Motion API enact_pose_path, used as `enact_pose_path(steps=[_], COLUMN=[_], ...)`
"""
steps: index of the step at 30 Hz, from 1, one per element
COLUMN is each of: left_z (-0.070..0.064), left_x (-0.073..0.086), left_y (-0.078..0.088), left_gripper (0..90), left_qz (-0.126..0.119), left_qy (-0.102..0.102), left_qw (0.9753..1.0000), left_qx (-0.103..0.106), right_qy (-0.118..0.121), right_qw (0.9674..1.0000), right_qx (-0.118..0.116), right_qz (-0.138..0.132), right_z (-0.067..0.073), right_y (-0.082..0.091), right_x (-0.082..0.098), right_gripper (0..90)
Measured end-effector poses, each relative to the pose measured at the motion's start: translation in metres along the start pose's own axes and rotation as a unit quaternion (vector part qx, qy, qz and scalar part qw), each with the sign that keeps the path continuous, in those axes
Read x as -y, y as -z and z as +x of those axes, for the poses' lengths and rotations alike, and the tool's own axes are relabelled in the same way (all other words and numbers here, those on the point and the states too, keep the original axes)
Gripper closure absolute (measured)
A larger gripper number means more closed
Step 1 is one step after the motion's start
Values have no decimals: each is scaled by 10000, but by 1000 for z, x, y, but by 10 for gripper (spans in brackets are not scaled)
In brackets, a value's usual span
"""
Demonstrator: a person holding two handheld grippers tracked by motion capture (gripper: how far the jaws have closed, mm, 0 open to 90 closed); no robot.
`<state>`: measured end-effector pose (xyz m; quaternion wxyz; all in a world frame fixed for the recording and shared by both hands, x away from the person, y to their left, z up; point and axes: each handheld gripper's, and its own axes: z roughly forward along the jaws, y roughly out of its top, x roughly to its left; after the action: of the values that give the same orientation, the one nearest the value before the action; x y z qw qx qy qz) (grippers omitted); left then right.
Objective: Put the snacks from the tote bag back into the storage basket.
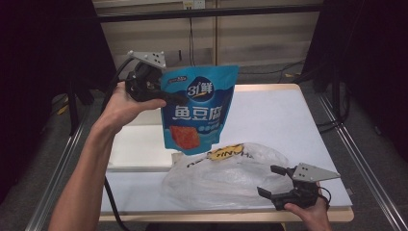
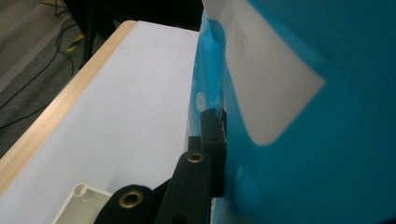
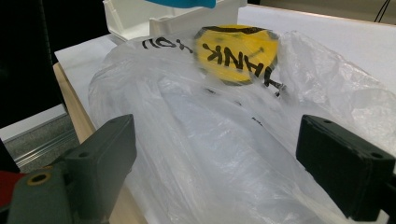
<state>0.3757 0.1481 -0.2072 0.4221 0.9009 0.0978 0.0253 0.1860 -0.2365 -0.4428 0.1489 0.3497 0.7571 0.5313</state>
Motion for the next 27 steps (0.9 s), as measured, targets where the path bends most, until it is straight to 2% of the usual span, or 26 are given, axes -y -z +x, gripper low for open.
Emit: enact_pose_path(steps=[3, 9, 13, 16, 17, 21, 27], left_z=[4, 14, 20, 25, 26, 34, 44], left_x=[1, 0, 2, 5, 6, 9, 18], left_y=[3, 12, 19, 24, 26, 30, 37], left_gripper=[900, 900, 900, 900, 900, 900, 900], left_qz=[-38, 133, 55, -1, -38, -76, -31], left_qy=[80, -15, 50, 108, 183, 341, 473], left_qw=[9999, 9998, 9997, 9995, 9989, 9982, 9970], left_qx=[-63, -145, -218, -309, -428, -488, -614], right_qy=[-1, -18, -32, -40, -39, -14, -27], right_qw=[10000, 10000, 10000, 10000, 10000, 10000, 10000], right_qx=[0, -25, -22, -22, -26, -50, -26], right_qz=[2, 6, 3, 9, 17, 24, 51], right_z=[0, 0, 0, 0, 0, 0, 0], right_y=[0, -1, -1, -1, -1, -3, -3], right_x=[0, 0, 0, 0, 0, 1, 1], right_gripper=[118, 118, 118, 118, 118, 118, 118])
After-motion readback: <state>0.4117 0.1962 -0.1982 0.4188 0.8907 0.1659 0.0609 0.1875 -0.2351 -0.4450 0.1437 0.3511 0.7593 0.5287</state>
